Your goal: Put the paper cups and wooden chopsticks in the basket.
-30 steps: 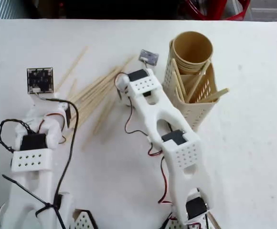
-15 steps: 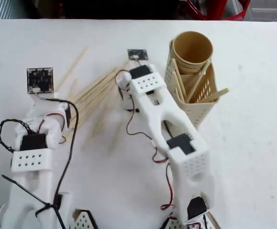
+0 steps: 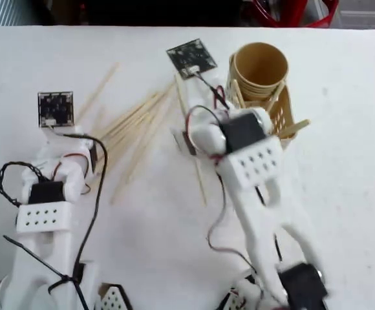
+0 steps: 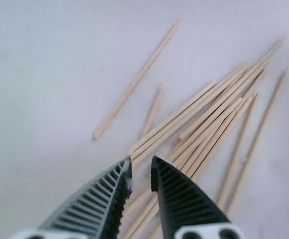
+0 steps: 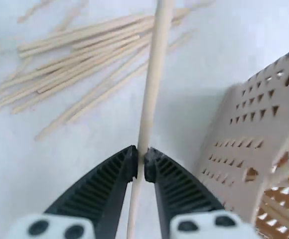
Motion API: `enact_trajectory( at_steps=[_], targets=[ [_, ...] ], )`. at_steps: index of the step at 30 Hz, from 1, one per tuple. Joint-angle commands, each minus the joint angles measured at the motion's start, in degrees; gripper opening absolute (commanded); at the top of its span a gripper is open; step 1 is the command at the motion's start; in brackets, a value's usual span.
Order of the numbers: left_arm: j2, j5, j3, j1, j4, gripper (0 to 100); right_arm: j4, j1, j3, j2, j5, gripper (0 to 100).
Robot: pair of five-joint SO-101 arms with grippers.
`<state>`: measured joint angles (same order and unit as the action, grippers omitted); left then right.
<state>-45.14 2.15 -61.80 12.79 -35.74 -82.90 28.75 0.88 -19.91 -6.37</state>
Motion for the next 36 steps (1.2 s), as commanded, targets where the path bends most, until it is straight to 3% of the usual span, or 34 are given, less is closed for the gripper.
enact_trajectory(
  at_steps=[1, 10, 16, 23, 28, 36],
  targets=[
    [-1.1, 0.1, -1.9, 1.7, 1.8, 9, -0.1, -0.1, -0.4, -16.0, -3.9, 1.7],
    [-1.1, 0.4, -4.1, 1.6, 1.8, 9, 5.6, -1.1, -1.1, -36.4, -5.3, 1.6],
    [-1.1, 0.4, -7.2, 1.8, 7.0, 9, 14.9, -16.3, 0.6, -39.7, -5.3, 1.6],
    [-1.1, 0.4, -8.3, 1.8, 8.6, 9, 29.1, -27.5, 17.2, -39.6, -5.8, 1.6],
    [-1.1, 0.4, -8.4, 1.8, 8.7, 9, 38.2, -28.0, 28.0, -39.6, -5.5, 1.6],
    [-1.2, 0.4, -8.2, 3.3, 8.7, 9, 40.7, -23.3, 35.3, -40.0, -5.7, 5.2]
  ],
)
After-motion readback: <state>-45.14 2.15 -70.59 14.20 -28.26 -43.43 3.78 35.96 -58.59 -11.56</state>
